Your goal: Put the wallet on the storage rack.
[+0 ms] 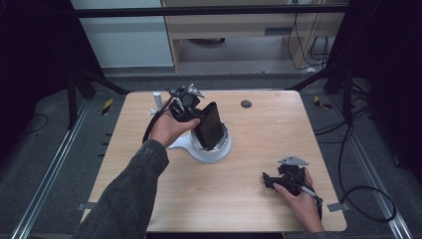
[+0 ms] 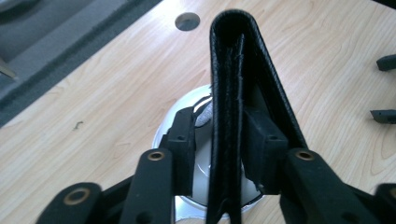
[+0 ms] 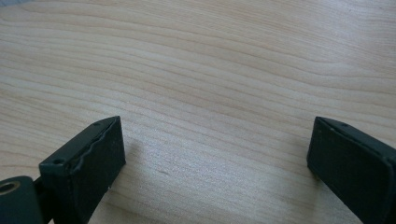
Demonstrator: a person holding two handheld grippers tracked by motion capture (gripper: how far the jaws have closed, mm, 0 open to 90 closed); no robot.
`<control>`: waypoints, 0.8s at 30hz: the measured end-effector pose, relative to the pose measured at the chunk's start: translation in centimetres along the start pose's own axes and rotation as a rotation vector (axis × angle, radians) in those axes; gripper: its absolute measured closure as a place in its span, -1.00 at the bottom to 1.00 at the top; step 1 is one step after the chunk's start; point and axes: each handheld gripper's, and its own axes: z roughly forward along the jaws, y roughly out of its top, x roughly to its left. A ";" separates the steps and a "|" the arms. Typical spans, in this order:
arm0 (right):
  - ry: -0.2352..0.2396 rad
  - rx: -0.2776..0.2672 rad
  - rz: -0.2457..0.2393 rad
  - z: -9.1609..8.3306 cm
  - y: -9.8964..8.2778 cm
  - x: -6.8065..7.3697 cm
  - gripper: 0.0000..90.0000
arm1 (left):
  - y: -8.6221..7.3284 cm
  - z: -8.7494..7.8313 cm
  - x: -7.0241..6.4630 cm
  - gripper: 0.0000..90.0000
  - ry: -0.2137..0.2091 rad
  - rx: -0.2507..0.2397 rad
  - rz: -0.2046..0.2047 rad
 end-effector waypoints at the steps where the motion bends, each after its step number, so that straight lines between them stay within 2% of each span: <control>1: 0.000 0.000 -0.002 0.0 0.0 0.0 -0.90 | 0.0 -0.2 0.0 0.41 0.006 -0.011 -0.002; 3: 0.000 0.000 -0.002 0.0 0.0 0.0 -0.90 | 0.0 -0.8 0.0 0.39 0.016 -0.007 0.017; 8: 0.000 0.001 -0.002 0.0 0.0 0.0 -0.90 | 0.1 -1.9 0.0 0.33 0.031 -0.044 0.023; 11: 0.000 0.000 -0.002 0.0 0.0 0.0 -0.90 | 0.0 -2.9 -0.1 0.23 0.065 -0.064 0.041; 15: 0.000 0.000 -0.001 0.0 0.0 0.0 -0.90 | -0.3 -3.6 -0.4 0.15 0.088 -0.071 0.057; 24: 0.000 0.000 -0.002 0.0 0.0 0.0 -0.90 | -1.5 -5.0 -0.7 -0.12 0.084 -0.094 0.042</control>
